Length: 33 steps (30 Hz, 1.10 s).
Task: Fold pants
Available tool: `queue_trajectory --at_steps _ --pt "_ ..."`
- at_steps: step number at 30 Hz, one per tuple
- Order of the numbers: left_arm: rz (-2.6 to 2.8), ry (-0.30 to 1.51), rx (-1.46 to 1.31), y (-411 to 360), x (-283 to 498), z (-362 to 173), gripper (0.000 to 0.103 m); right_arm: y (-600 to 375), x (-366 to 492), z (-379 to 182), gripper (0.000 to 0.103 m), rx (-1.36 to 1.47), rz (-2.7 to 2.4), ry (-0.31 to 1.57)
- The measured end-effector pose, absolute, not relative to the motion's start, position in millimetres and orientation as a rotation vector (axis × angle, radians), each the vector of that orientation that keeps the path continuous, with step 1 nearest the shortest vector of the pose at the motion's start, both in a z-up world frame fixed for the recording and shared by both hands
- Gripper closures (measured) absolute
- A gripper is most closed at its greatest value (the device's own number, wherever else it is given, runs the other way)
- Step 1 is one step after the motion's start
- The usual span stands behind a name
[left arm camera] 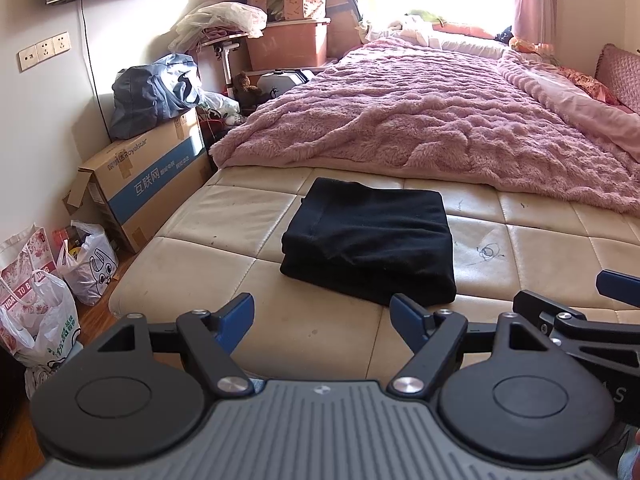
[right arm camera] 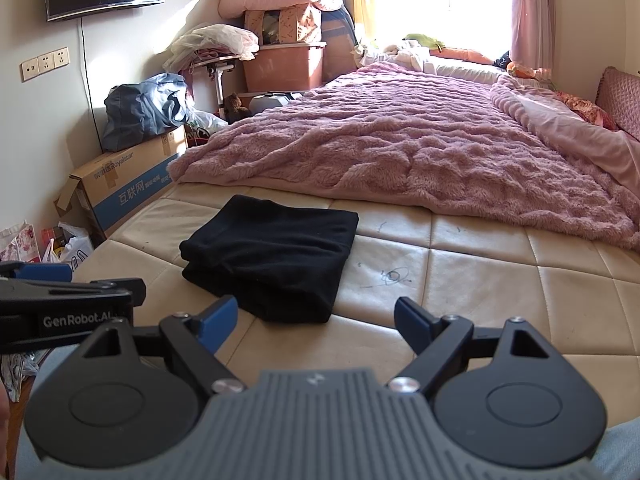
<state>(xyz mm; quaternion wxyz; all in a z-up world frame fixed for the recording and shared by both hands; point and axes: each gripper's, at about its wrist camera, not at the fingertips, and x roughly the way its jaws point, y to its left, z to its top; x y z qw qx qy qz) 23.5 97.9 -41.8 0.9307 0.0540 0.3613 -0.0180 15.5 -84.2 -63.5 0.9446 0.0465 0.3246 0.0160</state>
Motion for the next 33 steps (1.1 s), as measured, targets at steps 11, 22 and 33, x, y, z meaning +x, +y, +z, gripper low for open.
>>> queue_trajectory --at_steps 11,22,33 --pt "-0.041 0.739 0.112 97.3 24.1 -39.3 0.012 -84.6 15.7 -63.7 0.021 0.094 0.033 0.661" --pt "-0.041 0.74 0.112 96.5 23.7 -38.8 0.012 -84.8 15.6 -64.0 0.021 0.096 0.033 0.661" --pt "-0.055 0.739 0.106 95.6 23.0 -36.7 0.012 -85.2 15.7 -64.4 0.021 0.096 0.033 0.661"
